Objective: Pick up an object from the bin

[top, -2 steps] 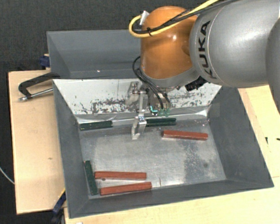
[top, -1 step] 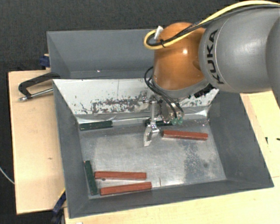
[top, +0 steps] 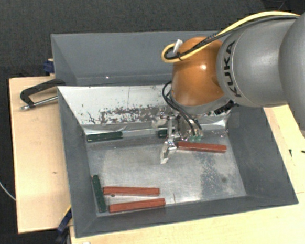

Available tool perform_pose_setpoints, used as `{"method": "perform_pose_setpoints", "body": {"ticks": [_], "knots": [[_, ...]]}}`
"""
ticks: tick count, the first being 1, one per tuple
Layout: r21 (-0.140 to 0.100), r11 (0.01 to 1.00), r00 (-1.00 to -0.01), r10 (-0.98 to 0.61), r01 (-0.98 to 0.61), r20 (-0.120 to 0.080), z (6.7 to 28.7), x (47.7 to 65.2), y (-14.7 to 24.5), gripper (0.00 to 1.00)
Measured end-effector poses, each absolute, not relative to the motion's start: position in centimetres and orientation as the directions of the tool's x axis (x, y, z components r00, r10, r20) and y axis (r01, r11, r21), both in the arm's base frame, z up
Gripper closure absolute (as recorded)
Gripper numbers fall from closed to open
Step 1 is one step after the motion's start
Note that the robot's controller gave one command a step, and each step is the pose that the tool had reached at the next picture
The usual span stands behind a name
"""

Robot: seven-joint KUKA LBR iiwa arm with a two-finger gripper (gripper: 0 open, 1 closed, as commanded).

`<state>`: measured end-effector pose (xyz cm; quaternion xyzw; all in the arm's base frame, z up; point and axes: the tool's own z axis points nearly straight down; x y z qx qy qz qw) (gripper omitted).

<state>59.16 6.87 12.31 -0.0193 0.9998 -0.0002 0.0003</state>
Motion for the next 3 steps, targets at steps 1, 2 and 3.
{"method": "perform_pose_setpoints", "body": {"ticks": [1, 2, 3], "knots": [[0.001, 0.987, -0.987, -0.163, -0.163, 0.001, 11.4, 59.2, 5.6, 0.0], [0.001, 0.925, -0.925, -0.381, -0.381, -0.002, 11.4, 58.7, 1.4, 0.0], [0.0, 0.969, -0.969, -0.247, -0.247, -0.002, 9.5, 59.3, -0.3, 0.0]]}}
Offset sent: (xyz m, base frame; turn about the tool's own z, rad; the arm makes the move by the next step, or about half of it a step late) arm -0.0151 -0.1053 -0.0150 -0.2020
